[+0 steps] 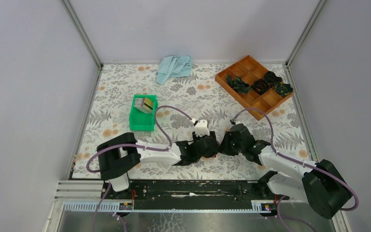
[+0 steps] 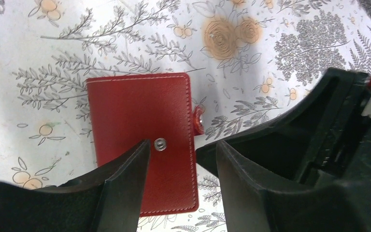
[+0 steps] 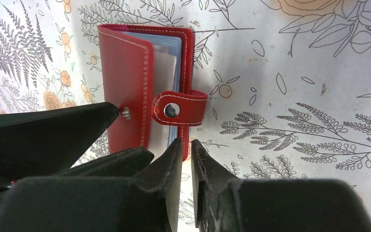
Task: Put the credit cards into the card holder
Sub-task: Close the card holder at the center of the board.
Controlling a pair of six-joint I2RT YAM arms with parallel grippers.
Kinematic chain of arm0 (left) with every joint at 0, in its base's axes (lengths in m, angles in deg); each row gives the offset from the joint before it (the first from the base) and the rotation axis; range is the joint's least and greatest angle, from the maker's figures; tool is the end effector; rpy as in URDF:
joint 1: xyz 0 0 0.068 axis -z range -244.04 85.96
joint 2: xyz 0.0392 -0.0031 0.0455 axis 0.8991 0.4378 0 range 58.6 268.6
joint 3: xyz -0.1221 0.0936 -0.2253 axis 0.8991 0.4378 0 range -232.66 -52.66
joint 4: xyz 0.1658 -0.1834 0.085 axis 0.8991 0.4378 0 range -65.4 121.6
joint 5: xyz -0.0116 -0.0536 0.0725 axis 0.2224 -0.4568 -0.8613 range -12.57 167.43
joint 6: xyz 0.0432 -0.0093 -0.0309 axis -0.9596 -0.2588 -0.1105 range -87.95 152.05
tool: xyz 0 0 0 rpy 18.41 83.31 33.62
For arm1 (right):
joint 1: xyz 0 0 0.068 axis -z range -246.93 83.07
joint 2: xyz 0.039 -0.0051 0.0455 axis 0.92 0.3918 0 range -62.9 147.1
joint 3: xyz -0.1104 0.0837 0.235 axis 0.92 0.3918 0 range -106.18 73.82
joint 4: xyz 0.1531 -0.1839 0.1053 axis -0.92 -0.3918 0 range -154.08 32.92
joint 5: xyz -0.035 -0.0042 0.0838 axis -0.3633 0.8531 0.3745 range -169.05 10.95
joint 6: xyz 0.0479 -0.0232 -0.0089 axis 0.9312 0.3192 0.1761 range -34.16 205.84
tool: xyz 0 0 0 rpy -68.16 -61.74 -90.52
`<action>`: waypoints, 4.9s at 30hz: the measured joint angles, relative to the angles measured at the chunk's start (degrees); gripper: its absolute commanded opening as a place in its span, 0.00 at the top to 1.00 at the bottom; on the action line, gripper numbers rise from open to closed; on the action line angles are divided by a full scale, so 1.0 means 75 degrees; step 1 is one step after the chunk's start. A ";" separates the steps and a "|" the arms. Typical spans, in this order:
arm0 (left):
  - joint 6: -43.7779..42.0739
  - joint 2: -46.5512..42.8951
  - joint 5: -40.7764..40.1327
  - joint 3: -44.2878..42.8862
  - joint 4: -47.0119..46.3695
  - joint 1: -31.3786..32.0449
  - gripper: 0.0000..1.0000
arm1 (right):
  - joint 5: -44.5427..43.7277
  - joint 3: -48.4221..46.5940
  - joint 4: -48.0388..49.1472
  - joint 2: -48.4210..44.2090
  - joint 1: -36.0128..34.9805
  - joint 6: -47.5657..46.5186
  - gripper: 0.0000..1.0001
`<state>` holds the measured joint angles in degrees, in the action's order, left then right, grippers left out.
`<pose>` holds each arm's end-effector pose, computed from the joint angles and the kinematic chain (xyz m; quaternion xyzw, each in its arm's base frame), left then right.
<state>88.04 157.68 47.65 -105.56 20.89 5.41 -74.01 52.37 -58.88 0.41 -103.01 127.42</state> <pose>0.1401 -0.3234 0.1681 0.0008 0.8905 -0.2383 0.3875 0.1623 0.1222 0.1549 0.0268 0.9182 0.2779 0.2809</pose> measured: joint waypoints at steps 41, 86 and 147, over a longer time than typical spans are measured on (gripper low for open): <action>0.4520 -0.0525 -0.0236 0.3660 -0.4916 -0.0009 0.28 | -0.1556 -0.1638 -0.1562 0.0420 -0.0930 -0.0761 0.66; 0.5179 -0.0050 -0.0175 0.3969 -0.5432 -0.0015 0.77 | -0.2943 -0.2763 -0.2305 0.1859 -0.1947 -0.0831 0.92; 0.5528 0.0326 -0.0085 0.3882 -0.5642 -0.0015 0.91 | -0.3815 -0.3366 -0.3153 0.1754 -0.2734 -0.0854 0.71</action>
<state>129.50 160.13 47.02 -76.45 -21.42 5.30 -102.62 27.12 -82.53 13.57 -123.51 121.02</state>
